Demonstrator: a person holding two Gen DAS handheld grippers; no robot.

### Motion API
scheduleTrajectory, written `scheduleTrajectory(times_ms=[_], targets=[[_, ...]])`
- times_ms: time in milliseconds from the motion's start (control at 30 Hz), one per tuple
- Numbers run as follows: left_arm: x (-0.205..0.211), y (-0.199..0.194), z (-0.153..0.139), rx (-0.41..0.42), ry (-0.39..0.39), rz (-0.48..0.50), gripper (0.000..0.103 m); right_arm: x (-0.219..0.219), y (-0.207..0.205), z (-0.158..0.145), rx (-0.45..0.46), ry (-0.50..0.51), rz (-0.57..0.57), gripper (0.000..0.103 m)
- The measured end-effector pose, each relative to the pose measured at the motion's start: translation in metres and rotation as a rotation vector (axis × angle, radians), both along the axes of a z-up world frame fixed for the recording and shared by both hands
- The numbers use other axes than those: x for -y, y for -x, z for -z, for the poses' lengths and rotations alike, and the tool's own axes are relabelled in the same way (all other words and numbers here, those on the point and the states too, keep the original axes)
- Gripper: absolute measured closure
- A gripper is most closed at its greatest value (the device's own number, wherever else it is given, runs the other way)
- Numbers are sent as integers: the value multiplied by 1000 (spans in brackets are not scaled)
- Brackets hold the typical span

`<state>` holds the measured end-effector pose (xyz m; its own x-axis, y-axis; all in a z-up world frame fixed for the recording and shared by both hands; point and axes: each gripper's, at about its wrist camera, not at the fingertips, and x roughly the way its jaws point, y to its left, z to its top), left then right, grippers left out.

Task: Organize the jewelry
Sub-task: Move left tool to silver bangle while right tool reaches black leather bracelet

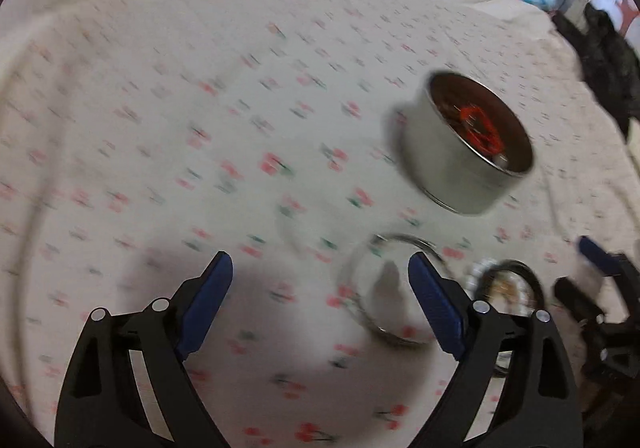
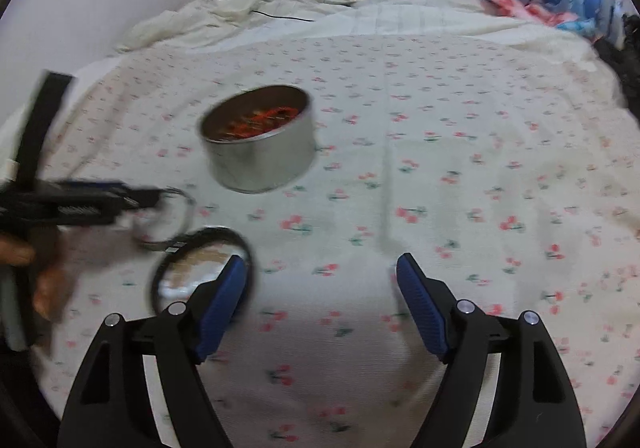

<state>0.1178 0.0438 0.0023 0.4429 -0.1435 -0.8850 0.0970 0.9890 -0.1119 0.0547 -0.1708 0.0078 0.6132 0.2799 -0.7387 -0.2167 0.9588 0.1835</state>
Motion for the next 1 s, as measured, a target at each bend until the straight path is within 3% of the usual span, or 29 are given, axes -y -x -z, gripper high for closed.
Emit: scheduleTrajectory(times_ms=[67,133,233,400,467,500,533,733,833,933,967,1000], targets=[[2,0,5,-5,6,5,17,-2,1,0,-5,-34,-20,29],[2,-2,7,1,6,9,17,-7,-1,0,-8,-42,-36,49],[4,-1,6,24,20,15,16,-16,-5,3,-16,-32,-57,59],[12,4,12,43,-5,59,8,-32,-7,12,-31,40,-93,64],[11,4,15,51,-36,78,8,-36,-8,14,-30,55,-100,75],[14,5,16,54,-52,84,8,-35,-9,15,-35,43,-105,90],[15,5,16,56,-61,85,8,-34,-9,14,-34,26,-102,93],[7,2,13,48,-3,66,8,-7,-7,-2,18,-152,-58,95],[4,1,12,56,22,56,8,11,-10,-7,58,-105,47,95],[4,2,14,65,25,54,8,24,-22,8,-14,-47,127,93],[5,2,14,67,17,56,8,27,-25,15,-49,-56,143,90],[6,3,15,69,6,56,8,28,-27,17,-57,-65,141,79]])
